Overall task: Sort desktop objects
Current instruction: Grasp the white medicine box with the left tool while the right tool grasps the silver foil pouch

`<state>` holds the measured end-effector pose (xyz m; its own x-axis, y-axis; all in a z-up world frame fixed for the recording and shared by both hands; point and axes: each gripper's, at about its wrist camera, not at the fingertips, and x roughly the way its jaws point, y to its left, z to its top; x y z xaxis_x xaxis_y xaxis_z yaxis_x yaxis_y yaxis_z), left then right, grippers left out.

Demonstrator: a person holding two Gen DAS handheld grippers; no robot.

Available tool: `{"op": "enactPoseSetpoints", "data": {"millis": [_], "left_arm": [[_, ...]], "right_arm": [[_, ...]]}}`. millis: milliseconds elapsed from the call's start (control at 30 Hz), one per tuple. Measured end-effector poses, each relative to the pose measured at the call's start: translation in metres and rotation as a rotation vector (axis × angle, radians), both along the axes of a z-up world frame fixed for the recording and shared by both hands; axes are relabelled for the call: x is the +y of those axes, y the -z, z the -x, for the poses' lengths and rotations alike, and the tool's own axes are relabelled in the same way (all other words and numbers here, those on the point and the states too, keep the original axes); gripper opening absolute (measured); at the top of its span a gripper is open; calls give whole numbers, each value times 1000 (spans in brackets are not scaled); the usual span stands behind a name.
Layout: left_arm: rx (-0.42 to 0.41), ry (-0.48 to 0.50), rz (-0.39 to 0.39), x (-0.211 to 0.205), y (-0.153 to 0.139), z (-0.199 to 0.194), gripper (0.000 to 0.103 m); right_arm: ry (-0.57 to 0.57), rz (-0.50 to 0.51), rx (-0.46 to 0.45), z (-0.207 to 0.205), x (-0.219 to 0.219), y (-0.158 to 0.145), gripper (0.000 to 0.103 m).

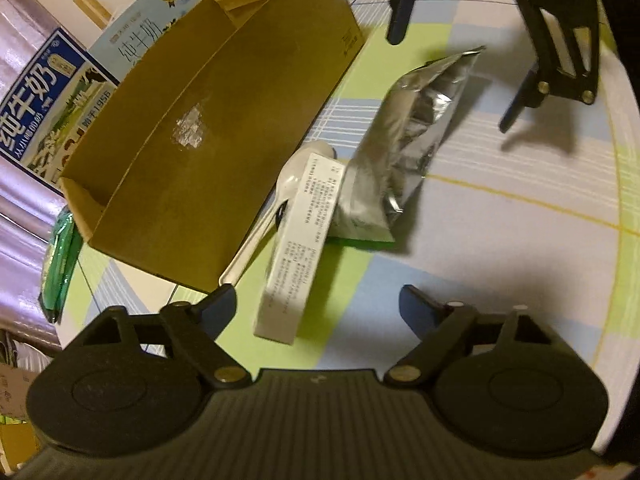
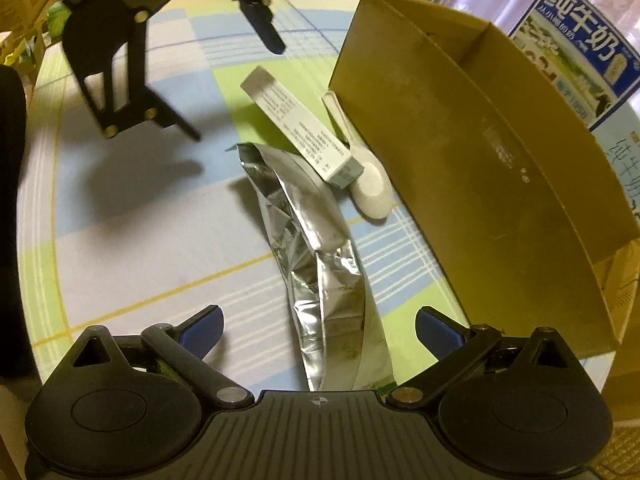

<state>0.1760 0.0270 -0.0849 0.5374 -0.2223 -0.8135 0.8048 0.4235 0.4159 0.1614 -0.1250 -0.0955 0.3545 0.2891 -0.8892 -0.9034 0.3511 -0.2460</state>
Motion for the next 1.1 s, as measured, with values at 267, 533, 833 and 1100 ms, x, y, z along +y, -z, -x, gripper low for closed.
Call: {"op": "enactPoseSetpoints", "data": {"millis": [267,533,833,1100], "left_arm": [[47,-11,-3,-3,9,-32,62],[81,-32,4,-6,15,-44,44],[76,-103,0,-2,12,-41,30],[132,-197,1,-5,7,-13,22]], "right_arm": [[-25,21,79,-17,1,13,78],[-17,-3,118,-31,7,17,70],[51,-1,114,-31,8,11,48],[182,-26,171,-1,-1,-3,44]]}}
